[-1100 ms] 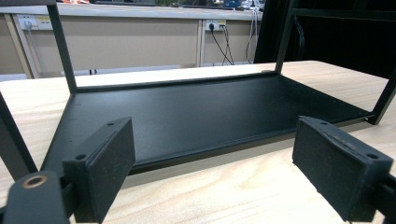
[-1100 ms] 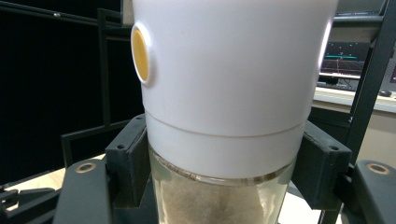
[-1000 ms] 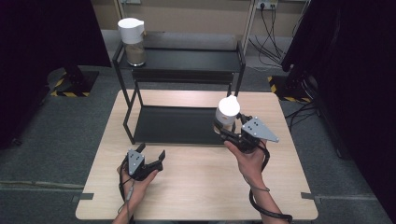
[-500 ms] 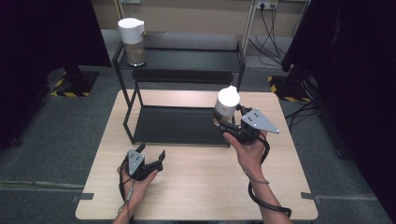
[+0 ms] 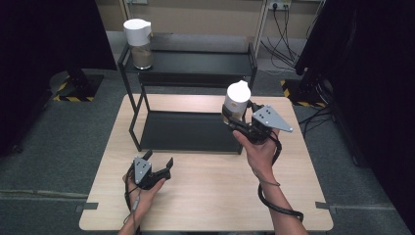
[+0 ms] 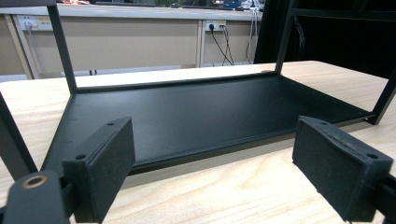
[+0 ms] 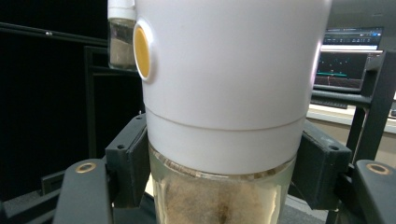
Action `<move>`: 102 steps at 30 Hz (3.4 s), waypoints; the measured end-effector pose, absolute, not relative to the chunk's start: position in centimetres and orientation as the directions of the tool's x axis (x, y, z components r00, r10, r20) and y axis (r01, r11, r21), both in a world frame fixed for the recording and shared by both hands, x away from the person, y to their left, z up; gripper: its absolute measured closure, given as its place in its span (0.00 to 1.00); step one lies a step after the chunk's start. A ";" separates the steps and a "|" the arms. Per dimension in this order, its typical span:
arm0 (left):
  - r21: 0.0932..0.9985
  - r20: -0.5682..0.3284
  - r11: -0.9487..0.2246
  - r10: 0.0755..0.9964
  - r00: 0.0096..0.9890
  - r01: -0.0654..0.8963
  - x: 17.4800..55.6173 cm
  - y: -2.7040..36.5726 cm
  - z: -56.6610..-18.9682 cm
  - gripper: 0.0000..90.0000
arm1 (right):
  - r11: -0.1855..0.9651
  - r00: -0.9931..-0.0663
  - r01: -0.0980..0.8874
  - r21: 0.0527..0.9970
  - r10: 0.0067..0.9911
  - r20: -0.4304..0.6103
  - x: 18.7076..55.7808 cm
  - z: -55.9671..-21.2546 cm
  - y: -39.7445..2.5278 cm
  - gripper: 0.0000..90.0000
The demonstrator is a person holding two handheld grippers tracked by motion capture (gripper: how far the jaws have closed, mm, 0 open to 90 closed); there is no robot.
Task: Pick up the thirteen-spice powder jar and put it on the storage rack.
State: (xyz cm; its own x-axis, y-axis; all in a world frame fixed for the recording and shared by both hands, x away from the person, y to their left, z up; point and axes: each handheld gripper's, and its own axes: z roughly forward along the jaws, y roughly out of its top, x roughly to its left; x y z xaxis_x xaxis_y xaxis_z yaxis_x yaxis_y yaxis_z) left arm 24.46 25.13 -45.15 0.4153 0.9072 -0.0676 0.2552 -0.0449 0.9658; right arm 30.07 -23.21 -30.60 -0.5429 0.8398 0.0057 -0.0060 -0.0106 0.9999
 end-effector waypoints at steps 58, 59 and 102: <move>0.966 -0.064 -0.050 0.906 0.417 0.256 24.5 25.1 -45.1 0.14 | -0.037 -0.502 -0.027 0.999 0.864 0.018 34.4 -25.0 -21.4 0.34; 0.966 -0.064 -0.050 0.906 0.418 0.255 24.5 25.1 -45.1 0.14 | -0.036 -0.501 -0.026 0.999 0.865 0.018 34.5 -24.9 -21.3 0.34; 0.965 -0.067 -0.048 0.906 0.418 0.257 24.5 25.2 -45.1 0.14 | -0.079 -0.461 0.016 0.997 0.884 0.078 38.8 -21.8 -19.1 0.34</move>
